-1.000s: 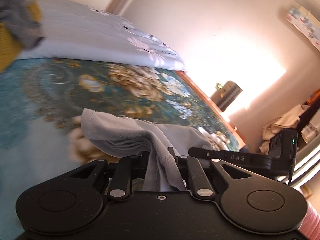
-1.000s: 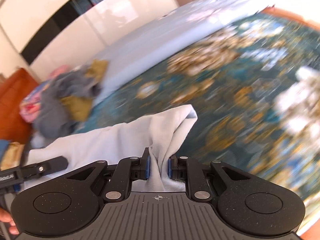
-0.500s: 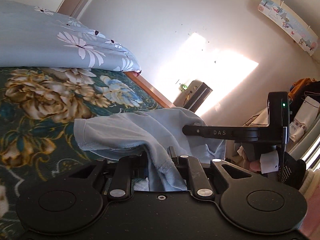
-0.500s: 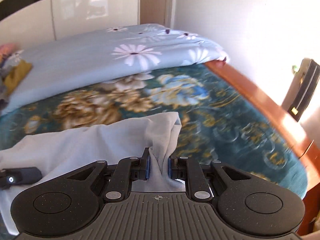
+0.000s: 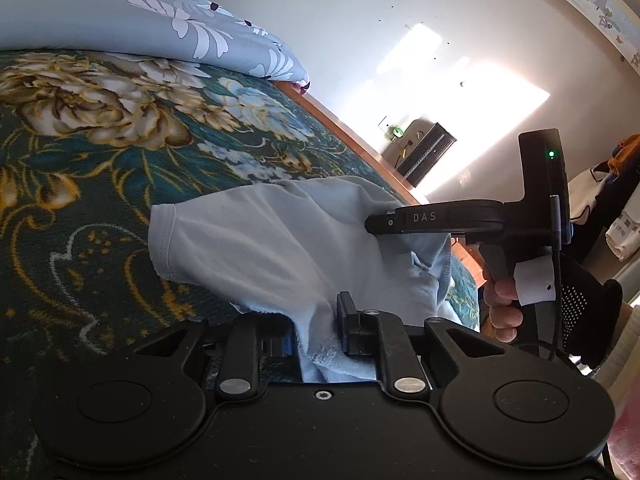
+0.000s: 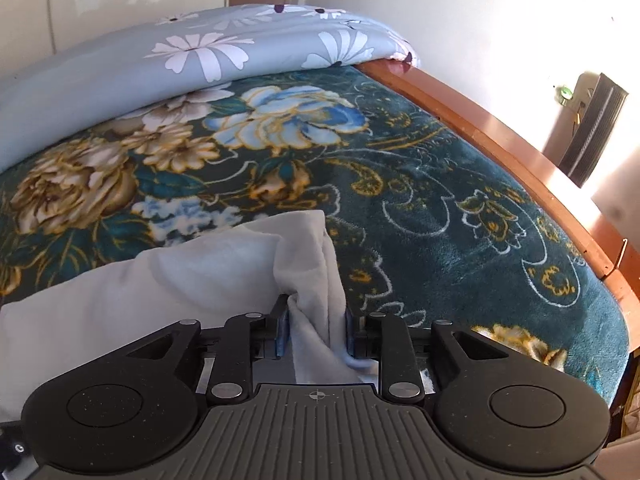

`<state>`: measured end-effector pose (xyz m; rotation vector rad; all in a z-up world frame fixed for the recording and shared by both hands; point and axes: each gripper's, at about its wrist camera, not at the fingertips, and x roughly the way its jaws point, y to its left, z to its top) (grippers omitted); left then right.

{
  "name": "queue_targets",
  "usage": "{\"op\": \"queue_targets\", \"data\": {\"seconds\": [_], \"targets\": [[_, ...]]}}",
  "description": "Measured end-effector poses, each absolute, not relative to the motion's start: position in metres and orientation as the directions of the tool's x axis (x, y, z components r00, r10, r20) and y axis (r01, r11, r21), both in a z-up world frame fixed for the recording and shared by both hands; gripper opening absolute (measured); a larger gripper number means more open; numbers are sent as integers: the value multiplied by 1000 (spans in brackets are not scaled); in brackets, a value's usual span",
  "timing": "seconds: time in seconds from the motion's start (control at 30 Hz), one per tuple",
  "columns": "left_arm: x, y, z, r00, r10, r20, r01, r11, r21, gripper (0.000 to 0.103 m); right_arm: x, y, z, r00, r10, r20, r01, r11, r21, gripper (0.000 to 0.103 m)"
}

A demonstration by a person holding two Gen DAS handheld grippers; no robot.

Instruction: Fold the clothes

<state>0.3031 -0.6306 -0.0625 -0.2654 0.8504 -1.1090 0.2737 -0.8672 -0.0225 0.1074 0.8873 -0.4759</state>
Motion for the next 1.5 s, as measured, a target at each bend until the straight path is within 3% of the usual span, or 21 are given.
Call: {"op": "queue_targets", "data": {"seconds": [0.1,0.17,0.33,0.4,0.47,0.57,0.73,0.8,0.9,1.0,1.07,1.23,1.33,1.5], "targets": [[296,-617,-49,195,-845,-498,681,482,-551,23,265,-860,-9,521,-394,-757,464,875,-137,27],[291,-602,-39,201,-836,-511,680,495,-542,35,259,-855,1,511,-420,-750,477,864,-159,32],[274,-546,-10,226,-821,-525,665,524,-532,48,226,-825,24,521,-426,-740,499,855,-141,35],[267,-521,3,237,-815,-529,663,534,-526,55,210,-804,32,543,-411,-732,500,859,-111,42],[255,-494,16,255,-807,-532,681,541,-494,70,194,-783,41,565,-396,-724,500,862,-81,45],[229,-448,29,322,-786,-527,709,569,-415,81,169,-752,54,598,-374,-709,499,866,-36,49],[194,-375,43,395,-759,-518,696,615,-370,86,135,-693,55,619,-347,-705,489,872,0,54],[183,-347,51,417,-751,-512,688,629,-362,90,123,-664,53,618,-348,-705,474,880,-18,63],[170,-305,61,466,-737,-489,665,656,-356,94,104,-622,55,643,-333,-690,445,896,-18,68],[159,-265,68,516,-717,-469,623,689,-369,96,90,-582,61,673,-302,-675,416,909,8,85],[152,-242,72,547,-696,-466,604,713,-355,98,84,-556,64,693,-279,-665,393,919,24,90],[134,-186,77,650,-617,-445,571,782,-249,101,82,-486,70,727,-219,-650,314,949,32,90],[129,-151,74,698,-552,-456,507,831,-228,101,84,-438,74,763,-162,-626,239,970,40,103],[119,-89,66,768,-442,-464,391,897,-206,101,87,-354,79,810,-25,-586,88,993,79,102]]}}
